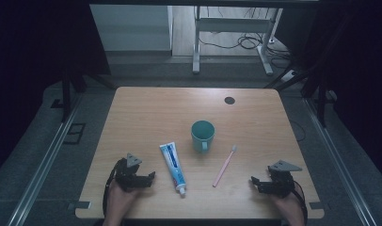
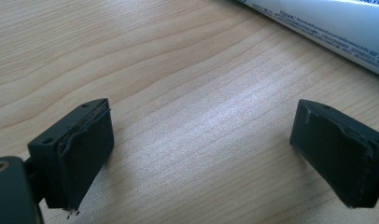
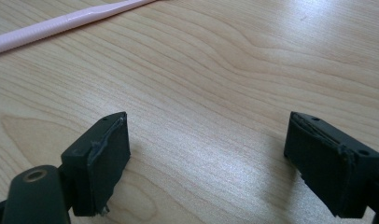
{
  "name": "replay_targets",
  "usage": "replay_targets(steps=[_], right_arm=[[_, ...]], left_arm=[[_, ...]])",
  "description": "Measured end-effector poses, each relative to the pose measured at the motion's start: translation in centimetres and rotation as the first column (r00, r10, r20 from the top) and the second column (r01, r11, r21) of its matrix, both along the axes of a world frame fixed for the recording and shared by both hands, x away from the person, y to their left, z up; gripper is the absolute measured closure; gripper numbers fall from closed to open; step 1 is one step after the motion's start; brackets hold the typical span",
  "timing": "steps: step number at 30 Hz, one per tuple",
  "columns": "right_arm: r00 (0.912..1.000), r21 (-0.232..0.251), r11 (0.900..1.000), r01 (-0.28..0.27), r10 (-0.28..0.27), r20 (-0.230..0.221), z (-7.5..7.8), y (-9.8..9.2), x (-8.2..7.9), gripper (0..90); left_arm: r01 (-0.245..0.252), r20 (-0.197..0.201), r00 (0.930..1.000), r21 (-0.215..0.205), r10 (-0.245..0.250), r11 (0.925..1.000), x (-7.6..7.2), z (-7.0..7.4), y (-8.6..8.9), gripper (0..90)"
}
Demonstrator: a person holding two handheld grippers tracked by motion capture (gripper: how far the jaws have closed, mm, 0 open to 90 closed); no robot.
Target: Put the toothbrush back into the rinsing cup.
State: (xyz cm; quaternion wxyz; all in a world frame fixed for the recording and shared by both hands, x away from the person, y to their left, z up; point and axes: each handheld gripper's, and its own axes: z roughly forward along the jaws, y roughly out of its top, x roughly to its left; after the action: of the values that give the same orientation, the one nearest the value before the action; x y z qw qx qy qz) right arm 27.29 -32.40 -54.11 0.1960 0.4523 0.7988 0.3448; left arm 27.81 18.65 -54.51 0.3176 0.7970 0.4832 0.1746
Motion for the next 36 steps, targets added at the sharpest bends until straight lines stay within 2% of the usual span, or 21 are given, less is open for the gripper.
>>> replay_targets(steps=[22,29,36], right_arm=[[1.0000,0.002,1.000,-0.001,0.001,0.002,0.01,-0.04,-0.10,15.1],[0.9999,0.012,1.000,0.006,-0.006,-0.008,0.28,-0.08,-0.17,23.4],[0.9993,0.025,1.000,-0.015,0.016,-0.034,0.74,0.26,-0.29,34.2]], left_arm=[[0.000,0.000,1.0000,-0.001,0.000,1.0000,0.01,0.00,0.00,6.2],[-0.001,0.000,1.0000,0.000,0.001,1.0000,0.01,0.00,-0.01,6.2],[-0.001,0.000,1.0000,0.000,0.001,1.0000,0.01,0.00,-0.01,6.2]])
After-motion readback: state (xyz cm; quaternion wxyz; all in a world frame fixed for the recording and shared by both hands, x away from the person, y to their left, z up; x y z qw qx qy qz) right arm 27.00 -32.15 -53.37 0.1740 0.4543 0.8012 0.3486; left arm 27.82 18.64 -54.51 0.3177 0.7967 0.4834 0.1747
